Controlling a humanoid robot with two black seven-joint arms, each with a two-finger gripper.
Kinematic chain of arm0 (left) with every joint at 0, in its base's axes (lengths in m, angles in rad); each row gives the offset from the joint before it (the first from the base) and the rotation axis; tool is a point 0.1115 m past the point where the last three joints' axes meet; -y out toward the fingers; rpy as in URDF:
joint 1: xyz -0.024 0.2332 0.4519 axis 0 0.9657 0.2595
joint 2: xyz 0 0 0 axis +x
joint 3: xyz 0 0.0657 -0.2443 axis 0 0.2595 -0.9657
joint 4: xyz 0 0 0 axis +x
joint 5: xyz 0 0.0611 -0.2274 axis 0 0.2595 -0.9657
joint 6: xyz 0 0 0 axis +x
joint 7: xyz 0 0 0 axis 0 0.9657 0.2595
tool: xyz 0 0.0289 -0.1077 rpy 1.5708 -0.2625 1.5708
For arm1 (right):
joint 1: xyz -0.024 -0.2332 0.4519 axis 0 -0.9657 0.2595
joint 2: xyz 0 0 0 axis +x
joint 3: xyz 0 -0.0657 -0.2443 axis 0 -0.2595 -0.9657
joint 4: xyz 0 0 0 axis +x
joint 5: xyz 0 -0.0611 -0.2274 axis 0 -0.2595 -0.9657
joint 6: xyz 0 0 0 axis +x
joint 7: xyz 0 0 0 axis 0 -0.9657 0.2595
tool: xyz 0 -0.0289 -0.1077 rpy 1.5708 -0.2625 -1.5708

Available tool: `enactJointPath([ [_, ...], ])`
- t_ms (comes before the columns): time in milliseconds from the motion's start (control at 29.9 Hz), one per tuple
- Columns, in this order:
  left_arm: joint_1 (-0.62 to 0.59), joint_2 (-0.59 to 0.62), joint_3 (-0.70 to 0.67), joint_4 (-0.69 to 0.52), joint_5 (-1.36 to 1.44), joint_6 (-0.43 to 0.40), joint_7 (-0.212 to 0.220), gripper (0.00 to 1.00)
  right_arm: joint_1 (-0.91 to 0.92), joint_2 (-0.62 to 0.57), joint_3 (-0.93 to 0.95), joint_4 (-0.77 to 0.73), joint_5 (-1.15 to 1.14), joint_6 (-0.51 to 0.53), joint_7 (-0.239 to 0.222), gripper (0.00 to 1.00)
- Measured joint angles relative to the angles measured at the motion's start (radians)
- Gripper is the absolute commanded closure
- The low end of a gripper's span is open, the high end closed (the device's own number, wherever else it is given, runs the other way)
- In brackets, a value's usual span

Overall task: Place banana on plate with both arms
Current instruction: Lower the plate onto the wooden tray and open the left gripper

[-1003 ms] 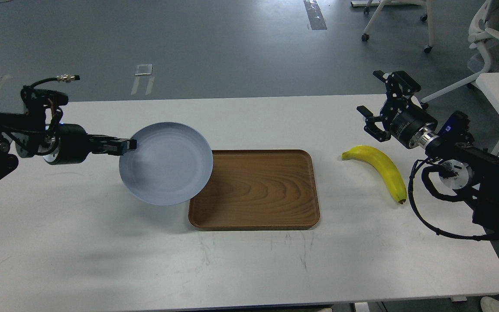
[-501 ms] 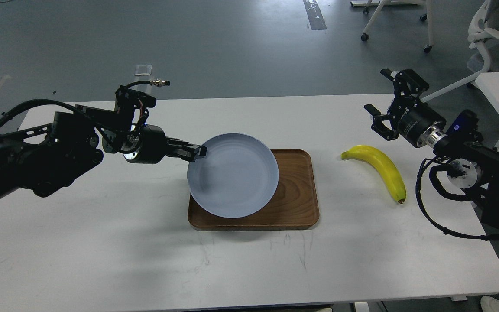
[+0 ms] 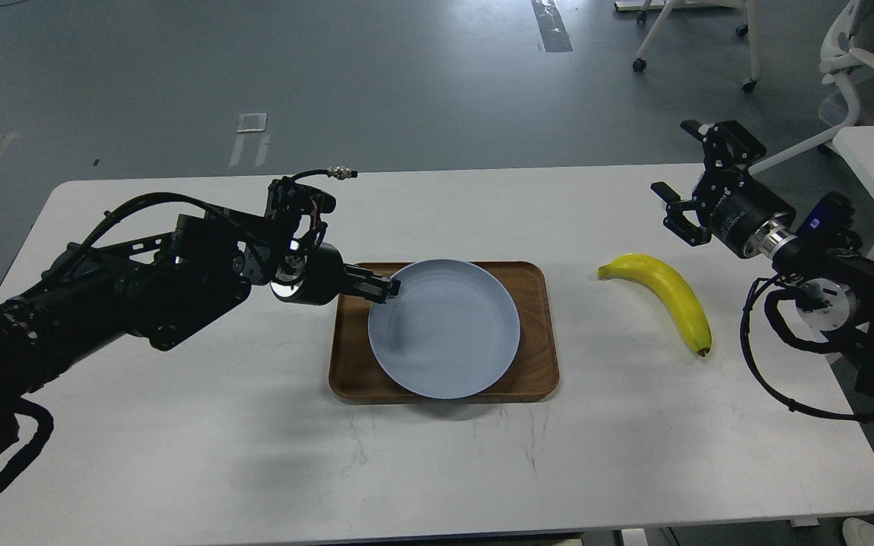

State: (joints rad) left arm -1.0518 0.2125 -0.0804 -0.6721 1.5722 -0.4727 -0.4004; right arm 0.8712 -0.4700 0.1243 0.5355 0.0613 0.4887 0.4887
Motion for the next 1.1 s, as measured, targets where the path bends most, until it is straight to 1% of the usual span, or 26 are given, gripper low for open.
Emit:
enactJointPath([
  [100, 0.001, -0.034, 0.012, 0.052, -0.006, 0.014, 0.0, 1.0, -0.001, -0.001, 0.0, 0.0, 0.0, 0.0, 0.0, 0.01],
  [301, 0.001, -0.079, 0.016, 0.114, -0.012, 0.021, -0.001, 1.0, -0.005, -0.001, 0.0, 0.0, 0.0, 0.0, 0.0, 0.01],
  [568, 0.012, -0.088, 0.016, 0.15, -0.018, 0.023, -0.002, 1.0, -0.009, 0.003, 0.0, -0.001, 0.0, 0.0, 0.0, 0.01],
  [602, 0.013, -0.088, 0.016, 0.15, -0.024, 0.023, -0.001, 0.95, -0.01, 0.004, 0.0, -0.001, 0.0, 0.0, 0.0, 0.01],
  [669, 0.014, -0.087, 0.016, 0.15, -0.04, 0.023, -0.001, 0.73, -0.014, 0.007, 0.0, -0.002, 0.0, 0.0, 0.0, 0.01],
  [702, 0.014, -0.087, 0.016, 0.151, -0.047, 0.023, -0.001, 0.57, -0.015, 0.008, 0.0, -0.003, 0.0, 0.0, 0.0, 0.01],
  [735, 0.015, -0.086, 0.016, 0.151, -0.052, 0.023, -0.001, 0.52, -0.016, 0.009, 0.0, -0.004, -0.001, 0.0, 0.0, 0.01],
  [769, 0.015, -0.086, 0.016, 0.15, -0.057, 0.023, -0.001, 0.41, -0.016, 0.009, 0.0, -0.004, -0.003, 0.0, 0.0, 0.01],
  [802, 0.015, -0.085, 0.016, 0.149, -0.061, 0.022, -0.002, 0.26, -0.017, 0.01, 0.0, -0.005, -0.005, 0.0, 0.0, 0.01],
  [869, 0.015, -0.08, 0.016, 0.143, -0.075, 0.021, -0.004, 0.11, -0.017, 0.01, -0.001, -0.006, -0.008, 0.0, 0.0, 0.01],
  [1003, 0.009, -0.074, 0.016, 0.138, -0.109, 0.021, -0.006, 0.04, -0.017, 0.011, -0.001, -0.005, -0.009, 0.0, 0.0, 0.01],
  [1103, -0.001, -0.074, 0.014, 0.135, -0.143, 0.021, -0.008, 0.03, -0.017, 0.01, 0.0, -0.004, -0.01, 0.0, 0.0, 0.01],
])
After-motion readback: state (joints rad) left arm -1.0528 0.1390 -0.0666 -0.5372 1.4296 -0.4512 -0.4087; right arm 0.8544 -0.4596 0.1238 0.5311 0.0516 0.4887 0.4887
